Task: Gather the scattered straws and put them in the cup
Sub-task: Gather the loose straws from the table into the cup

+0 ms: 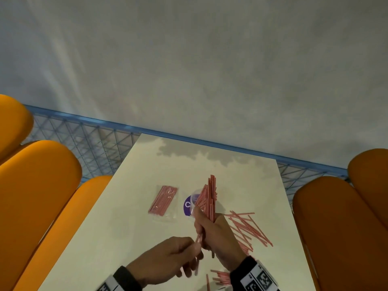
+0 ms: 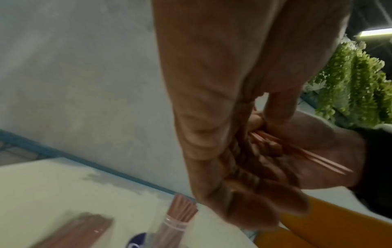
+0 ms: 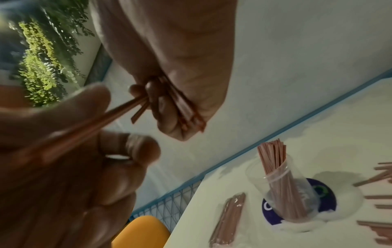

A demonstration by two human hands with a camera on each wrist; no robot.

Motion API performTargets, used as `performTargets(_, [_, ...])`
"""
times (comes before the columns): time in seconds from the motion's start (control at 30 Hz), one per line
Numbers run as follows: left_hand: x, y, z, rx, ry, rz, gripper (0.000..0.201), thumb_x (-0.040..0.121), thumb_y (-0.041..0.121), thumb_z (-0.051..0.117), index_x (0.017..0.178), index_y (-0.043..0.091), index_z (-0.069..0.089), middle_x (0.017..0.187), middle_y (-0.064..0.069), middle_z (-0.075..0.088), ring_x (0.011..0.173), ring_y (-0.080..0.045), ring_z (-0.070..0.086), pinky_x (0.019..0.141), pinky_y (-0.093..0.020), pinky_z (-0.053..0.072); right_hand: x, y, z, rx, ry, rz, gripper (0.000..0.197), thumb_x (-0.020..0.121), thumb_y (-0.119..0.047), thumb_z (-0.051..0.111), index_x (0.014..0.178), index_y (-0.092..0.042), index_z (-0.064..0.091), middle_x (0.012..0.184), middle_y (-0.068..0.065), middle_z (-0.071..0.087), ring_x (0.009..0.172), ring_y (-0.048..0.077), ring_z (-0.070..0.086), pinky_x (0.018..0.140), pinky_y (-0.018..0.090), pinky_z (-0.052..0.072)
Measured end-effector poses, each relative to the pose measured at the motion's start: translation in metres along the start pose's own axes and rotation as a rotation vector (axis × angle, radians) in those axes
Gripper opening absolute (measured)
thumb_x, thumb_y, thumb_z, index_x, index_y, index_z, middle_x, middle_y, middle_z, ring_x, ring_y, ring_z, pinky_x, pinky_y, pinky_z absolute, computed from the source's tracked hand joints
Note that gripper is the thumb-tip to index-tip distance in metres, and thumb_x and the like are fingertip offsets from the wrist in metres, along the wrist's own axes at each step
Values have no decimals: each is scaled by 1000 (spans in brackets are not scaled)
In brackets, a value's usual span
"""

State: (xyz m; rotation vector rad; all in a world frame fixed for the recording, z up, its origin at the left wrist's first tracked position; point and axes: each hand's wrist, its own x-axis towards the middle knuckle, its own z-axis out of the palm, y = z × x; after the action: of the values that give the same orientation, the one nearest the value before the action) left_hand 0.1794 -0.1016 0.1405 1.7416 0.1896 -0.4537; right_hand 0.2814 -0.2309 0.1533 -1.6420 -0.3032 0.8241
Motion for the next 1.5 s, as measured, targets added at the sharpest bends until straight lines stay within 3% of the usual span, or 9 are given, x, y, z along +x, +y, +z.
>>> performTargets(0.2, [-5, 21, -31, -152, 672, 344, 38, 79, 59, 58, 100, 29, 63, 97, 1, 71, 92, -14, 66, 78, -28, 52, -10, 10, -4, -229, -159, 74, 46, 91, -49, 56, 60, -15, 55, 53, 2, 53, 49, 15, 54, 55, 25, 48])
performTargets(0.3, [-4, 42, -22, -92, 784, 492, 46, 82, 61, 49, 101, 22, 62, 100, 3, 71, 97, -13, 66, 82, -28, 52, -12, 17, 6, -614, -139, -22, 53, 91, -50, 55, 51, -19, 38, 38, -6, 40, 34, 6, 36, 44, 18, 33])
performTargets(0.63, [0, 32, -1, -230, 380, 150, 58, 94, 58, 27, 96, 20, 71, 103, 5, 74, 101, -9, 67, 94, -34, 50, -8, 26, 17, -962, -101, -190, 27, 92, -41, 56, 89, -16, 66, 81, 7, 68, 67, 19, 60, 58, 31, 46])
performTargets(0.73, [-1, 21, -6, -729, 452, 123, 62, 94, 56, 33, 102, 5, 68, 109, -14, 71, 109, -26, 64, 102, -45, 43, -12, -13, 8, -589, 43, -201, 47, 90, -43, 60, 55, -14, 52, 46, -3, 42, 38, 9, 34, 42, 27, 31])
performTargets(0.9, [-5, 10, 2, -1392, 177, -82, 60, 90, 51, 52, 115, -3, 62, 112, -22, 66, 105, -36, 63, 104, -50, 42, -38, -77, 30, 328, 65, -322, 61, 73, -57, 68, 55, -13, 31, 54, 16, 15, 47, 24, 15, 47, 34, 19])
performTargets(1.07, [-14, 22, 9, -1634, -40, 64, 68, 94, 54, 38, 133, -1, 51, 104, -24, 69, 81, -36, 68, 78, -45, 55, -40, -63, 58, 306, 85, -371, 61, 83, -47, 66, 49, -6, 38, 40, 9, 32, 38, 19, 31, 45, 32, 32])
performTargets(1.27, [-17, 21, 6, -1569, 6, 69, 71, 92, 57, 42, 138, 4, 47, 146, -15, 43, 127, -30, 46, 114, -41, 29, -35, -55, 66, 272, 117, -341, 64, 81, -44, 71, 54, 3, 38, 45, 12, 35, 43, 20, 33, 51, 35, 39])
performTargets(1.37, [-14, 22, 9, -1533, 98, 68, 75, 88, 59, 48, 130, -2, 55, 132, -21, 57, 122, -32, 52, 113, -43, 29, -32, -55, 71, 381, 174, -235, 56, 79, -46, 70, 48, -16, 35, 45, 6, 23, 44, 16, 20, 49, 33, 21])
performTargets(1.5, [-19, 20, 2, -967, 87, 139, 61, 85, 64, 54, 107, 10, 71, 108, -12, 69, 101, -27, 62, 97, -47, 46, -27, -56, 55, 470, 172, -213, 65, 86, -44, 60, 57, 4, 27, 54, 22, 13, 48, 23, 18, 51, 32, 24])
